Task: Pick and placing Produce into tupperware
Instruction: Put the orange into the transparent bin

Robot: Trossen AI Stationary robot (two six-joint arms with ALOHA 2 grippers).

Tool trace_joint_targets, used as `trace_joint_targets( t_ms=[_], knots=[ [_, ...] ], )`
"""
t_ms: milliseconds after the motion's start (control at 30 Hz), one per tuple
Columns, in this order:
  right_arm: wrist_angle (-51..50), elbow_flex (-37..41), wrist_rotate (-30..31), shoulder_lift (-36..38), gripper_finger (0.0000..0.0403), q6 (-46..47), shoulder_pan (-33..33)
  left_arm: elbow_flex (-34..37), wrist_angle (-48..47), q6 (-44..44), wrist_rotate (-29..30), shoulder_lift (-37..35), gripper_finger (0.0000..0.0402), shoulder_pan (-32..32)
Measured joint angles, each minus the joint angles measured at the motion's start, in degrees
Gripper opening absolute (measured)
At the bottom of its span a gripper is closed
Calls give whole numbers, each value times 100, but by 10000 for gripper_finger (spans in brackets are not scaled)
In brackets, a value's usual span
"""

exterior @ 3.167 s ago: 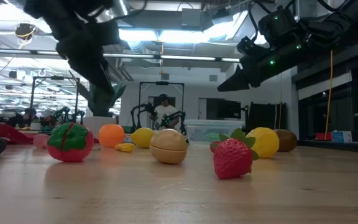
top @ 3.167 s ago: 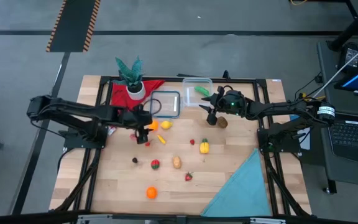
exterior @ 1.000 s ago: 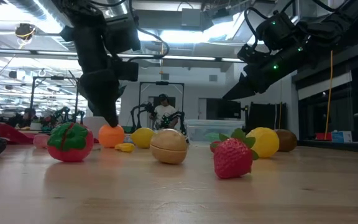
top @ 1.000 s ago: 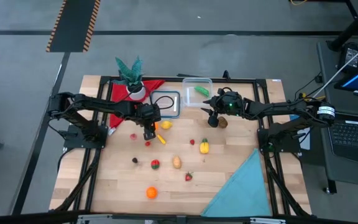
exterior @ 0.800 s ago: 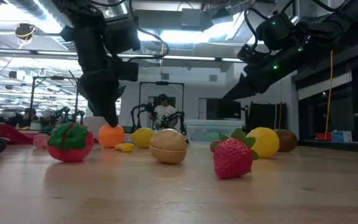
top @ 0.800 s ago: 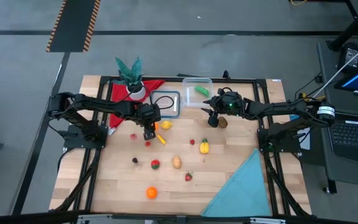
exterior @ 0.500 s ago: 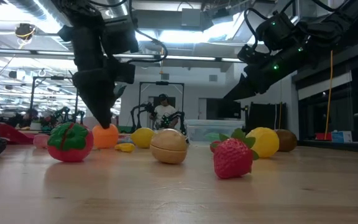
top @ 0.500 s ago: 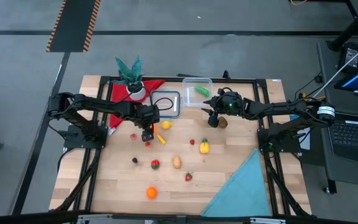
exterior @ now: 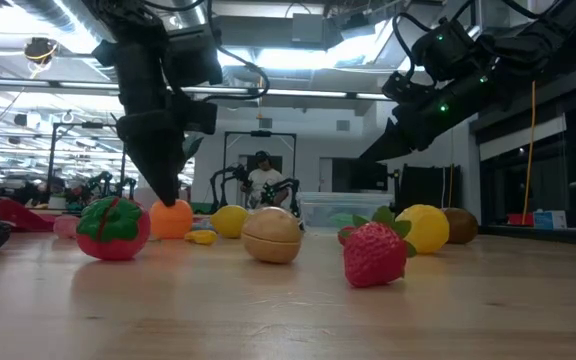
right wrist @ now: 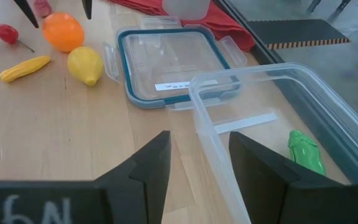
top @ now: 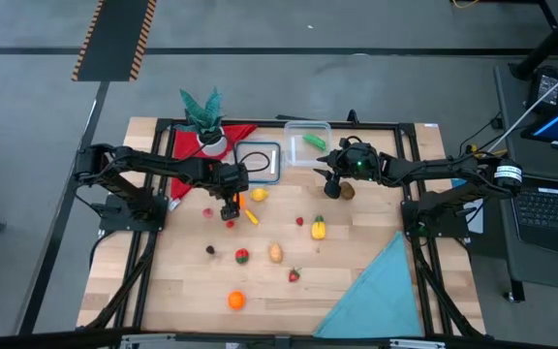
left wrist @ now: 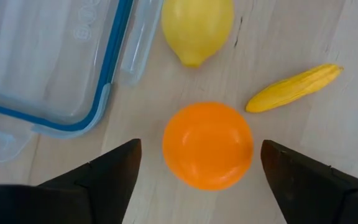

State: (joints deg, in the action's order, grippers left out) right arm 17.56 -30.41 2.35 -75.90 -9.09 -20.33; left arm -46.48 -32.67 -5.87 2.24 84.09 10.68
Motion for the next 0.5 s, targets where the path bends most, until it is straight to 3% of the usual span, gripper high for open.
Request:
trace_joint_targets(
  t_ms=[500],
  knots=[
    [2,0,-2,0,166,3,1,-9,19,-108,0,-3,325,0]
  ],
)
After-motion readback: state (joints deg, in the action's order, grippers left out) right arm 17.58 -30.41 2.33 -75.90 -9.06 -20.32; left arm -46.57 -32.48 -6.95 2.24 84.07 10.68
